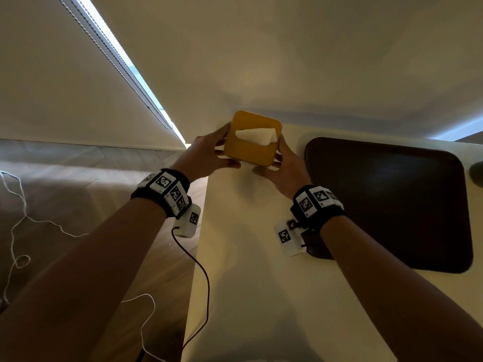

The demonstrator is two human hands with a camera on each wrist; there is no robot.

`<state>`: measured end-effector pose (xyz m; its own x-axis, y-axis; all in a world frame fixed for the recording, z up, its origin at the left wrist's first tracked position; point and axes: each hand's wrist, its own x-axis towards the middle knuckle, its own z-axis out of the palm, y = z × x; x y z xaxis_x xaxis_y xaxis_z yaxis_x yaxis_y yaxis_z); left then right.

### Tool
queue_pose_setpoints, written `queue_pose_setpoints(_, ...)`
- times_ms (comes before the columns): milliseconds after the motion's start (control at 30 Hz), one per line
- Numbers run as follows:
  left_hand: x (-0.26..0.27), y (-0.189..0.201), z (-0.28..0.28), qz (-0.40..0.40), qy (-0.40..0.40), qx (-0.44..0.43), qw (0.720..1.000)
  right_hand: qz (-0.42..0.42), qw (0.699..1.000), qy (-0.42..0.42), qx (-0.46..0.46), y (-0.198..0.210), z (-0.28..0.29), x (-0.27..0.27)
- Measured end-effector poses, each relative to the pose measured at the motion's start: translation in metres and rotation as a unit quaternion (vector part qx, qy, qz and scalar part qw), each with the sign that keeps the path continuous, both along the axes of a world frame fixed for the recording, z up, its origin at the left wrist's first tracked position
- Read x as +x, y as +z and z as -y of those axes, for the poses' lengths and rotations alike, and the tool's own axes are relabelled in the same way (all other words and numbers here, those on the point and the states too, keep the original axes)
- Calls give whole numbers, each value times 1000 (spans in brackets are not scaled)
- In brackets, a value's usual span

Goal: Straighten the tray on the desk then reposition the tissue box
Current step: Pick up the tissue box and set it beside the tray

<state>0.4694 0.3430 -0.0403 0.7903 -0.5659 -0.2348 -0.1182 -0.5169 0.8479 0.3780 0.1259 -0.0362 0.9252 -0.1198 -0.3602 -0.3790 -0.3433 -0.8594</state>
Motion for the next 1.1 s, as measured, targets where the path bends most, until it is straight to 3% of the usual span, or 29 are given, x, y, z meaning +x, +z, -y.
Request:
queue_pose_setpoints(267,-24,-9,5,-34,66,-53,996,-24,997,74,-31,-1,18,8)
queue_pose_setpoints(700,-25,-14,7,-42,84,-47,994,-21,996,77,-45,-11,22,10)
queue_pose_setpoints(966,-40,-10,-2,0,60,17,998,-44,990,86,-103,0,24,-1)
queue_pose_setpoints(1100,-75,11,-6,42,57,58,996,-38,986,80,-140,31,25,-41)
